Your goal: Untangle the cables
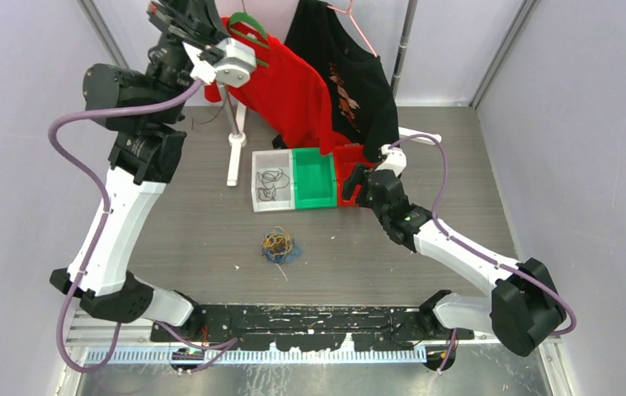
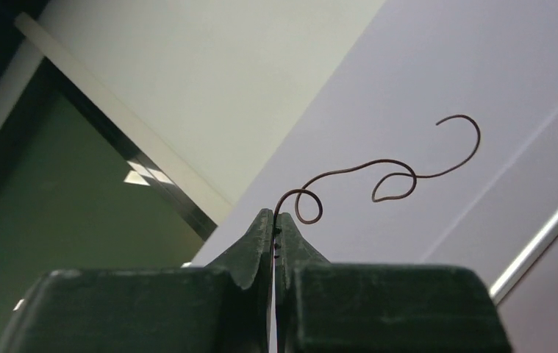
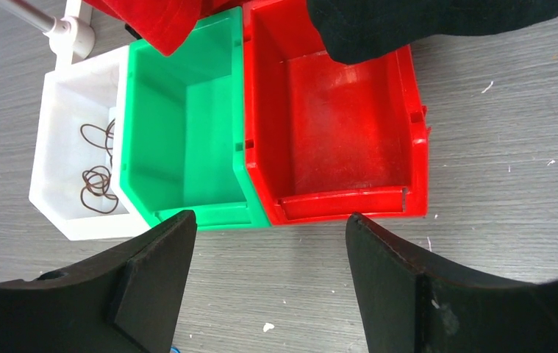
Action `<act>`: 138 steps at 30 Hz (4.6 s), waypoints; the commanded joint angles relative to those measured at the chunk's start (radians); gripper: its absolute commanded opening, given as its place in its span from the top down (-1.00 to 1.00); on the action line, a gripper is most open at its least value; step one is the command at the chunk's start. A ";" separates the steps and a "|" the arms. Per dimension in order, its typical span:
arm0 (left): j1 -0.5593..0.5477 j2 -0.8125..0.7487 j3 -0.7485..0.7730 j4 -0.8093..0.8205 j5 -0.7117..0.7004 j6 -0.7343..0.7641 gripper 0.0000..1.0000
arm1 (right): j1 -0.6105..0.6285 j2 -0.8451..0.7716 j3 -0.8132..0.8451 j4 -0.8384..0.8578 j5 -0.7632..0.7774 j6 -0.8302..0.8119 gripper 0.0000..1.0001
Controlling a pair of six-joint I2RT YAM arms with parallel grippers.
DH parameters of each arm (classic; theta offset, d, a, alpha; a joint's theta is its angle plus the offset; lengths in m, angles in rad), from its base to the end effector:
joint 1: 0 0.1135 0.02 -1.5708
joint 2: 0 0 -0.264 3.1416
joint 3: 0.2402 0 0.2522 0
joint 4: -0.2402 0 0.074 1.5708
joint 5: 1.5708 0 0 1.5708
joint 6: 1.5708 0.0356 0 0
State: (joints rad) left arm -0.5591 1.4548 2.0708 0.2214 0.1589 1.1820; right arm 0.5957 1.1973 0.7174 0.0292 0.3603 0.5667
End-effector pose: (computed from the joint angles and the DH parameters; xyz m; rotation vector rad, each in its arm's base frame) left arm 0.1901 -0.1256 0.6473 0.6657 0.3601 0.5351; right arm 0.2266 0.1384 0.2527 0.1992 2.0013 0.3837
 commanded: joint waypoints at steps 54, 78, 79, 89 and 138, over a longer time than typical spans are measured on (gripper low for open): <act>-0.002 -0.130 -0.677 -0.244 -0.199 -0.341 1.00 | -0.007 -0.130 -0.081 0.004 0.018 0.031 -0.55; 0.042 0.192 -0.552 -0.735 -0.271 -0.651 1.00 | -0.047 -0.085 -0.060 0.017 -0.012 0.022 -0.55; 0.042 0.193 -0.564 -0.739 -0.264 -0.657 1.00 | -0.052 -0.077 -0.052 0.018 -0.020 0.021 -0.55; 0.042 0.227 -0.614 -0.798 -0.239 -0.677 1.00 | -0.072 -0.023 -0.029 0.019 -0.035 0.030 -0.55; 0.202 0.486 -0.146 -1.138 0.356 -0.676 -0.99 | -0.129 0.146 0.193 -0.084 -0.125 -0.057 -0.40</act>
State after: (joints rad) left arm -0.3702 2.0136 1.8400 -0.7685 0.3836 0.5350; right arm 0.4694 1.3136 0.8619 -0.0887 0.2291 0.5602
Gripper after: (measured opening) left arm 0.978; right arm 0.701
